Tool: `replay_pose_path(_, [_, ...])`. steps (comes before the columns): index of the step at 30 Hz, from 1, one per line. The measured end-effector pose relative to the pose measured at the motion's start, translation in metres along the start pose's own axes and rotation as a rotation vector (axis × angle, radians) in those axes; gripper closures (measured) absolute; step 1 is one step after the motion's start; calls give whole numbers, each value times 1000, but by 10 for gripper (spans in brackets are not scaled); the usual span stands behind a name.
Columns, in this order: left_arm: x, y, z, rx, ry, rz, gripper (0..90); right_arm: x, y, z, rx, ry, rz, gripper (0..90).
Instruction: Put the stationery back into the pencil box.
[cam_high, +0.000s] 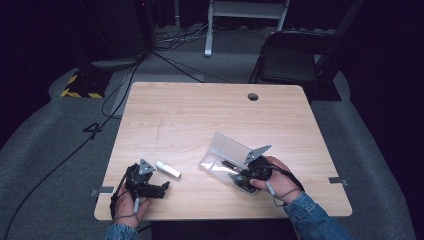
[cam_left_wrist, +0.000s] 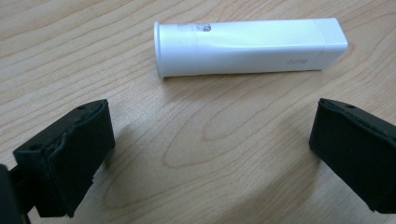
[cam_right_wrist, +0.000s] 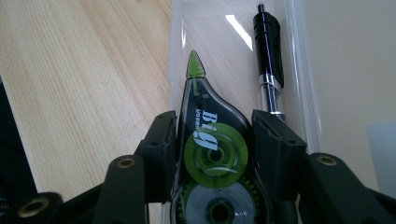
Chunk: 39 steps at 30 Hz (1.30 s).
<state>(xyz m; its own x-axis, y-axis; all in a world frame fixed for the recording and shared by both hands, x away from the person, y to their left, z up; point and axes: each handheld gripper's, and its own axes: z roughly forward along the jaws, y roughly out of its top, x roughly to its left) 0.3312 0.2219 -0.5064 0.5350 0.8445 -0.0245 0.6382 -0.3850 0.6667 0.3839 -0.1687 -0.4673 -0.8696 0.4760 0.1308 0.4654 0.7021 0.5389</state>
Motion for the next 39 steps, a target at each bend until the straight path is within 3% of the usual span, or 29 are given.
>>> replay_pose_path(4, [0, 0, 0, 0, 0, 0, 4, -1, 0, 0, -7, -6, 0, 478])
replay_pose_path(11, [0, 0, 0, 0, 0, 0, 4, -1, 0, -2, -25, -12, 1, 470])
replay_pose_path(25, [0, 0, 0, 0, 0, 0, 4, 2, 3, -11, -102, -20, -3, 528])
replay_pose_path(31, [0, 0, 0, 0, 0, 0, 4, 7, 6, -1, -105, 10, -46, 432])
replay_pose_path(39, [0, 0, 0, 0, 0, 0, 4, 9, 9, 13, -96, 25, -65, 397])
